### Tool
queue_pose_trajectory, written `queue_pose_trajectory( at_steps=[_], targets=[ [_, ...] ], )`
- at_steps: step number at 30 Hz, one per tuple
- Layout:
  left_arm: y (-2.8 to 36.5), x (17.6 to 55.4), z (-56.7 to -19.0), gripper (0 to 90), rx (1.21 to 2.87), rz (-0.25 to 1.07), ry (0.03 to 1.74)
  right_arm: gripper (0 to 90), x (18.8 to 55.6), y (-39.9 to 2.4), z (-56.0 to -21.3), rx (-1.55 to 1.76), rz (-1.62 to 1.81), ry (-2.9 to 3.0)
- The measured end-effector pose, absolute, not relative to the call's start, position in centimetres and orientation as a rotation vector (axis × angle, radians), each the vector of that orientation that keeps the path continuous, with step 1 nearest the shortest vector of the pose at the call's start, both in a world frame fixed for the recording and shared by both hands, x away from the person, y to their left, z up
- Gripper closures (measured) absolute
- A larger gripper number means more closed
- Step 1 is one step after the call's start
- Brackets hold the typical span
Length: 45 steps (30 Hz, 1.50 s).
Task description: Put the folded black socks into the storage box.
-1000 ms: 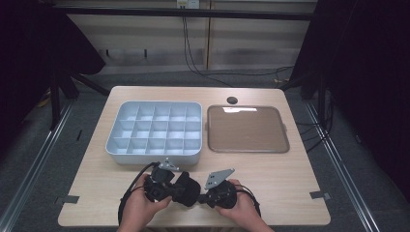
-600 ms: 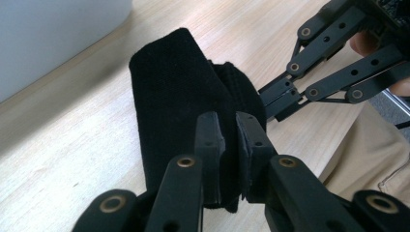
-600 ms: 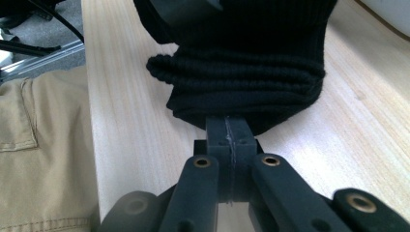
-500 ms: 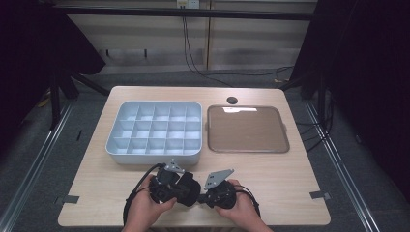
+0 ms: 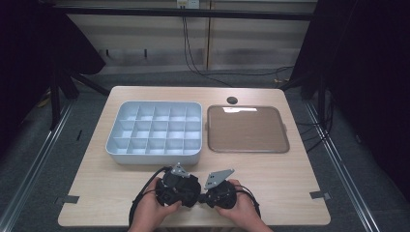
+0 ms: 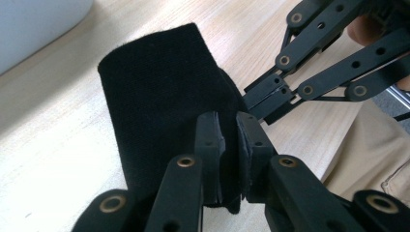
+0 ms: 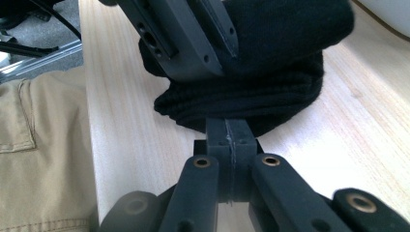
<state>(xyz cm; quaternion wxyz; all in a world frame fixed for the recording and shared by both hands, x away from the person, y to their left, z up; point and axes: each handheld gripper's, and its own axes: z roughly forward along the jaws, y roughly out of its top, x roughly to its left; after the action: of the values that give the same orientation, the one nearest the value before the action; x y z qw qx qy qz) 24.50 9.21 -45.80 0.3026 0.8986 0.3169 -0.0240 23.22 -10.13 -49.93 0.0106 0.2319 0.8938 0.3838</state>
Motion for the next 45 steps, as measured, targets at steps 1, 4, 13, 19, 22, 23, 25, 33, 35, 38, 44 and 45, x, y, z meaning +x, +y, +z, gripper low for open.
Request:
queue_pose_trajectory(
  at_steps=[1,4,13,19,22,23,25,33,35,38,44,45],
  targets=[
    [9.2,24.5,-45.9,80.9,2.381,-0.066,0.842,90.0,23.2,-10.2,-49.9,0.725,1.189,2.787],
    [9.0,24.4,-46.2,81.1,2.378,-0.057,0.836,90.0,23.3,-10.3,-49.9,0.730,1.182,2.785],
    [9.7,24.6,-46.1,82.0,2.411,-0.003,0.890,90.0,23.3,-10.7,-49.7,0.748,1.183,2.763],
    [11.4,25.4,-45.9,82.1,2.414,0.010,0.968,90.0,23.3,-10.8,-49.6,0.743,1.196,2.749],
    [11.2,25.4,-46.1,82.2,2.430,0.006,0.957,89.4,23.3,-10.8,-49.6,0.754,1.191,2.753],
    [11.2,25.3,-46.1,82.2,2.429,0.019,0.957,88.8,23.3,-10.8,-49.6,0.764,1.187,2.751],
    [11.2,25.1,-46.2,82.2,2.432,0.034,0.949,88.9,23.3,-10.8,-49.7,0.769,1.185,2.750],
    [11.1,25.0,-46.1,81.6,2.425,0.027,0.958,88.9,23.4,-10.8,-49.6,0.757,1.191,2.738],
    [11.1,24.8,-46.1,81.6,2.431,0.007,0.945,88.9,23.4,-10.7,-49.6,0.753,1.193,2.734],
    [11.1,24.9,-46.1,81.7,2.420,-0.014,0.952,89.1,23.5,-10.7,-49.7,0.748,1.191,2.738],
    [11.2,24.6,-46.5,82.2,2.397,-0.010,0.943,89.4,23.6,-10.1,-49.7,0.735,1.193,2.747],
    [11.2,24.6,-46.5,82.2,2.397,-0.010,0.943,89.4,23.6,-10.0,-49.8,0.733,1.194,2.751]
  ],
)
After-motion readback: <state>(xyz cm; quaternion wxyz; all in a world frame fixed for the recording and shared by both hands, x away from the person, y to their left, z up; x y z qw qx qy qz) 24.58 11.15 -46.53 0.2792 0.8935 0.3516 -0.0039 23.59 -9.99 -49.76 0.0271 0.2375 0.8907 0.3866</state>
